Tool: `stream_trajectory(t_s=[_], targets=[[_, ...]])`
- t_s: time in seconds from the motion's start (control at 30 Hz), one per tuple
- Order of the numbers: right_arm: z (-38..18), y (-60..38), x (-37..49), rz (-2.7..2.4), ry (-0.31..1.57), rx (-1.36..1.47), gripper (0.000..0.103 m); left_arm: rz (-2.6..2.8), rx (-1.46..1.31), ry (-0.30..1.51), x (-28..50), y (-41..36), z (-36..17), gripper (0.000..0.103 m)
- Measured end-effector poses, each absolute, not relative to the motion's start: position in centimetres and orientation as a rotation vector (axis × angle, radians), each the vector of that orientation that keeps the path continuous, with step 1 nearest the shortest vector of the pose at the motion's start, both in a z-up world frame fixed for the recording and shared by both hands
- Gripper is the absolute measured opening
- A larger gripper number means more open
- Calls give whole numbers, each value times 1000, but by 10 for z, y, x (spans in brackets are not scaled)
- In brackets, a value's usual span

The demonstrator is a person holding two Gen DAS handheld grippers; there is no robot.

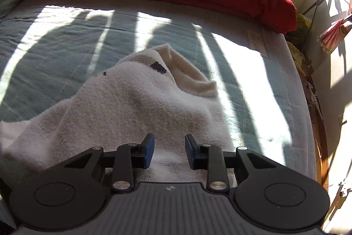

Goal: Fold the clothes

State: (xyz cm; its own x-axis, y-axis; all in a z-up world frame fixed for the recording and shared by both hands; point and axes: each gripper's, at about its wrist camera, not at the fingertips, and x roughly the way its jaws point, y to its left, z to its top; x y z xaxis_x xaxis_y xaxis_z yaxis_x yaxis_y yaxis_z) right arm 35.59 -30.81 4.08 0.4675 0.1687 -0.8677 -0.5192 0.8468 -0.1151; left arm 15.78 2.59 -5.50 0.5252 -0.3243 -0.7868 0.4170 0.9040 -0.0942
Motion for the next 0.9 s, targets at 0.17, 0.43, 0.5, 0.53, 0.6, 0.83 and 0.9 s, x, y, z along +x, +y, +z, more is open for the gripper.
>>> stream_trajectory(t_s=[0.17,0.43,0.5,0.53,0.6,0.83,0.9], targets=[[47,-250,362,543,995,-417,36,-432,71,912,153,36,-58,89],[25,-164,362,714,1016,-445,37,-388,29,931,153,56,-69,89],[12,-148,357,747,1043,-469,37,-376,25,936,154,59,-71,89],[6,-148,353,744,1057,-499,37,-371,25,937,153,60,-72,89],[-6,-149,346,736,1085,-558,37,-363,23,939,153,62,-72,89],[-36,-186,322,656,1164,-735,37,-362,26,947,154,61,-73,89],[-39,-211,317,617,1184,-741,37,-366,28,944,155,57,-73,89]])
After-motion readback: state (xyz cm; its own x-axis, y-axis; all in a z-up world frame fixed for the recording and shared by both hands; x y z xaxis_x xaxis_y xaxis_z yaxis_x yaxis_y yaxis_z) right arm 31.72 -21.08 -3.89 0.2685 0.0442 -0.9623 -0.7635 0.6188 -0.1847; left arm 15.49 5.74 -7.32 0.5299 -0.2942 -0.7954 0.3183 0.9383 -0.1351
